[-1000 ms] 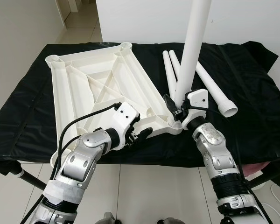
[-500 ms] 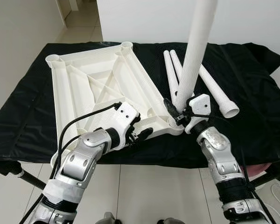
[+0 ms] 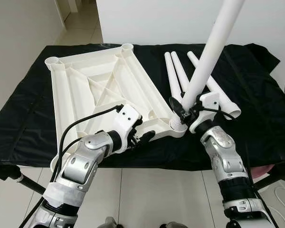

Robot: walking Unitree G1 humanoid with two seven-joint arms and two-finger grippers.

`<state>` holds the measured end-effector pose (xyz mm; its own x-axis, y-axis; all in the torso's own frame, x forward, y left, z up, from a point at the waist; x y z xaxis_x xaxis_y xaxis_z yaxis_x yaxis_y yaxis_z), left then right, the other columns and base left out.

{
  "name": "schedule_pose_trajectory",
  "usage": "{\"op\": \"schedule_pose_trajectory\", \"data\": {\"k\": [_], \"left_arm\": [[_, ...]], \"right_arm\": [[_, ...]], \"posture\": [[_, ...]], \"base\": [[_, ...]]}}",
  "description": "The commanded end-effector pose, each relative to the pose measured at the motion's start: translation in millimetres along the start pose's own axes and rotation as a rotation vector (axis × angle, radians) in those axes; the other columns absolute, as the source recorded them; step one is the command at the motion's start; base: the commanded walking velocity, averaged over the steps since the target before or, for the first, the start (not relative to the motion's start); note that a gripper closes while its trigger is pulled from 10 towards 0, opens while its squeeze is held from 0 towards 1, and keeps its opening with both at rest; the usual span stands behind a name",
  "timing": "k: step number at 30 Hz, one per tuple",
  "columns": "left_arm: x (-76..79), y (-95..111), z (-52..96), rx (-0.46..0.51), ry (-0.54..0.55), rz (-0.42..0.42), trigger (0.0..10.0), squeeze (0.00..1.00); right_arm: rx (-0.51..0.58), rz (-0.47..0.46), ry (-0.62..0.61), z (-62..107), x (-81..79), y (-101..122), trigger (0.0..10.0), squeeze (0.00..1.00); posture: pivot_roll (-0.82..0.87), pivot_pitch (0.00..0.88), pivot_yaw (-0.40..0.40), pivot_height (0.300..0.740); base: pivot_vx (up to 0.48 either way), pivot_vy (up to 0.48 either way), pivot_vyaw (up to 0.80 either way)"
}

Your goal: Building children table

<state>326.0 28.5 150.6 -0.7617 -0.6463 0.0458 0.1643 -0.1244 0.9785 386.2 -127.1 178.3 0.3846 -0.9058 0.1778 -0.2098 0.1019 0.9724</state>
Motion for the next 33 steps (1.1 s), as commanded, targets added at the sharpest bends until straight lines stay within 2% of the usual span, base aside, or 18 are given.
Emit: {"op": "schedule_pose_trajectory", "data": {"k": [1, 8, 13, 14, 15, 17, 19, 20, 24, 26, 31, 33], "left_arm": [[2.8, 2.2, -1.0, -0.005, -0.011, -0.011, 10.0, 0.0], [3.6, 1.8, -1.6, -0.004, -0.009, -0.007, 10.0, 0.0], [3.5, 1.7, -1.9, -0.004, -0.007, -0.007, 10.0, 0.0], [3.4, 1.8, -2.1, -0.002, -0.005, -0.006, 10.0, 0.0], [3.4, 1.8, -2.1, -0.002, -0.005, -0.006, 10.0, 0.0], [2.6, 2.5, -2.2, 0.0, -0.001, -0.007, 10.0, 0.0], [2.2, 2.9, -2.0, 0.001, 0.001, -0.007, 10.0, 0.0], [2.1, 2.8, -1.7, 0.002, 0.002, -0.007, 10.0, 0.0], [1.9, 2.1, -1.1, -0.001, 0.004, -0.008, 10.0, 0.0], [2.1, 1.5, -0.9, -0.004, 0.002, -0.009, 10.0, 0.0], [2.3, 1.1, -0.9, -0.005, 0.001, -0.01, 10.0, 0.0], [2.3, 0.9, -1.2, -0.007, -0.001, -0.011, 10.0, 0.0]], "right_arm": [[-0.164, -0.074, -0.016, 7.0, 0.3, -38.3, 10.0, 0.0], [-0.218, -0.045, 0.025, 2.1, -5.2, -42.0, 10.0, 0.0], [-0.231, 0.022, 0.04, -2.0, -6.8, -41.0, 10.0, 0.0], [-0.202, 0.08, 0.058, -2.7, -9.0, -37.3, 10.0, 0.0], [-0.202, 0.08, 0.058, -2.7, -9.0, -37.3, 10.0, 0.0], [-0.162, 0.152, 0.085, -1.6, -14.2, -33.8, 10.0, 0.0], [-0.143, 0.152, 0.096, 0.1, -17.4, -32.3, 10.0, 0.0], [-0.119, 0.183, 0.103, 2.9, -20.7, -30.4, 10.0, 0.0], [-0.071, 0.2, 0.111, 9.0, -26.8, -26.2, 10.0, 0.0], [-0.04, 0.176, 0.109, 13.2, -28.3, -22.2, 10.0, 0.0], [-0.03, 0.171, 0.104, 15.0, -27.4, -21.1, 10.0, 0.0], [-0.051, 0.162, 0.094, 17.4, -24.7, -26.9, 10.0, 0.0]], "posture": [[-0.14, 0.064, 0.061, 0.74], [-0.14, 0.059, 0.054, 0.74], [-0.14, 0.054, 0.051, 0.74], [-0.14, 0.048, 0.047, 0.74], [-0.14, 0.048, 0.047, 0.74], [-0.14, 0.048, 0.047, 0.74], [-0.14, 0.048, 0.047, 0.74], [-0.13, 0.042, 0.045, 0.74], [-0.13, 0.043, 0.048, 0.74], [-0.13, 0.043, 0.048, 0.74], [-0.14, 0.044, 0.049, 0.74], [-0.14, 0.046, 0.056, 0.74]], "base": [[0.0, 0.0, 0.0], [0.0, 0.0, 0.0], [0.0, 0.0, 0.0], [0.0, 0.0, 0.0], [0.0, 0.0, 0.0], [0.0, 0.0, 0.0], [0.0, 0.0, 0.0], [0.0, 0.0, 0.0], [0.0, 0.0, 0.0], [0.0, 0.0, 0.0], [0.0, 0.0, 0.0], [0.0, 0.0, 0.0]]}}
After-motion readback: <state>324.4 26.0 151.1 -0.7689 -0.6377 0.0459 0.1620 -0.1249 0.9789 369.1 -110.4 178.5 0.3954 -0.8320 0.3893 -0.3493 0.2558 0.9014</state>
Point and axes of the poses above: a point about 5 cm out from each wrist's last joint towards the gripper, its own z axis pointing back from the gripper into the wrist, its own y axis along the axis of the wrist's last joint, x = y × z, the point moved 6 cm from there along -z, pointing out of the wrist towards the gripper, and after that the axes turned 9 degrees about z, right-handed, at the moved point
